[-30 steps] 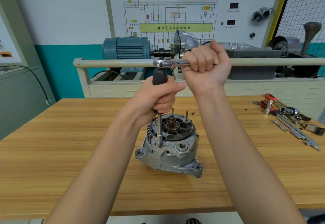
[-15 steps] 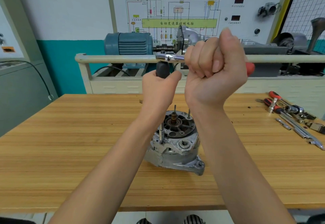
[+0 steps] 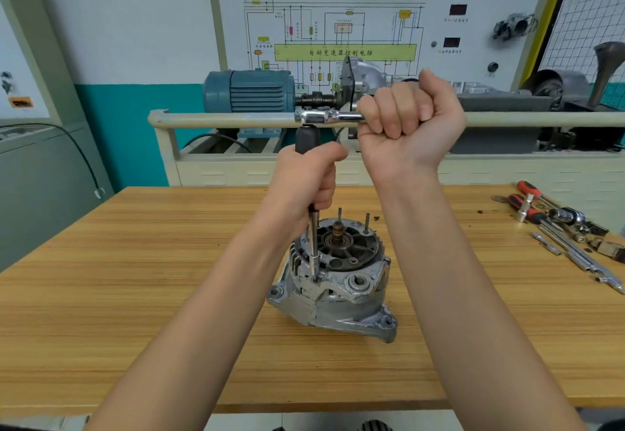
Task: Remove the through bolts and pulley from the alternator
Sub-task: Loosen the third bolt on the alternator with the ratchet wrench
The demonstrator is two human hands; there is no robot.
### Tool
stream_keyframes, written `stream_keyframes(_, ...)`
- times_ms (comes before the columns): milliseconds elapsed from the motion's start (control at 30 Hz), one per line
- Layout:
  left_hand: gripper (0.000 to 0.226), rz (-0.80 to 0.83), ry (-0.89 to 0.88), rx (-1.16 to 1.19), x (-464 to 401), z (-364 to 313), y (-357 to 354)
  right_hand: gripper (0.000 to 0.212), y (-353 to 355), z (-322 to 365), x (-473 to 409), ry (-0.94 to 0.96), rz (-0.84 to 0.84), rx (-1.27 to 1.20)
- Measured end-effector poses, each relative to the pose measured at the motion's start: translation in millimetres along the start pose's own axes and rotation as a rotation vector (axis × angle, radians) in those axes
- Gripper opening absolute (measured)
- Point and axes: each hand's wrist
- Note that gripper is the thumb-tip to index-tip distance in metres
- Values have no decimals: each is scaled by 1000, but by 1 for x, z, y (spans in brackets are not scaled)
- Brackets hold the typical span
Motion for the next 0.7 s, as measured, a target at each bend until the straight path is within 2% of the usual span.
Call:
stream_keyframes(133, 37, -255, -45, -44, -4, 4, -12, 54, -12, -16, 21, 317, 208, 325)
stream_keyframes(200, 40, -306, -76, -65, -5, 5, -14, 45, -19, -27, 30, 502, 267, 476)
stream_keyframes(267, 42, -298, -99, -72, -3, 7, -12, 42, -22, -33, 35, 581, 289, 560)
stream_keyframes(333, 40, -199, -103, -66, -1, 6, -6, 44, -21, -31, 34, 537, 311, 530)
stream_keyframes(433, 43, 102, -74, 3, 2, 1, 10, 54, -18, -17, 22, 285, 328, 358)
stream_keyframes(533, 39, 369, -47, 26, 4, -5, 21, 62, -10, -3, 6, -25, 155, 79)
stream_keyframes(600, 36, 424, -44, 22, 5, -7, 21, 61, -2, 2, -3, -149, 27, -101)
stream_keyframes(700, 44, 403, -7, 33, 5, -6, 14, 54, 3, 4, -6, -160, -52, -188)
Point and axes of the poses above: each hand's wrist, its own x-axis away from the middle knuckle, its own y-axis out of the back of the hand, z = x × y, and after that the axes turned 4 degrees about y, right-handed
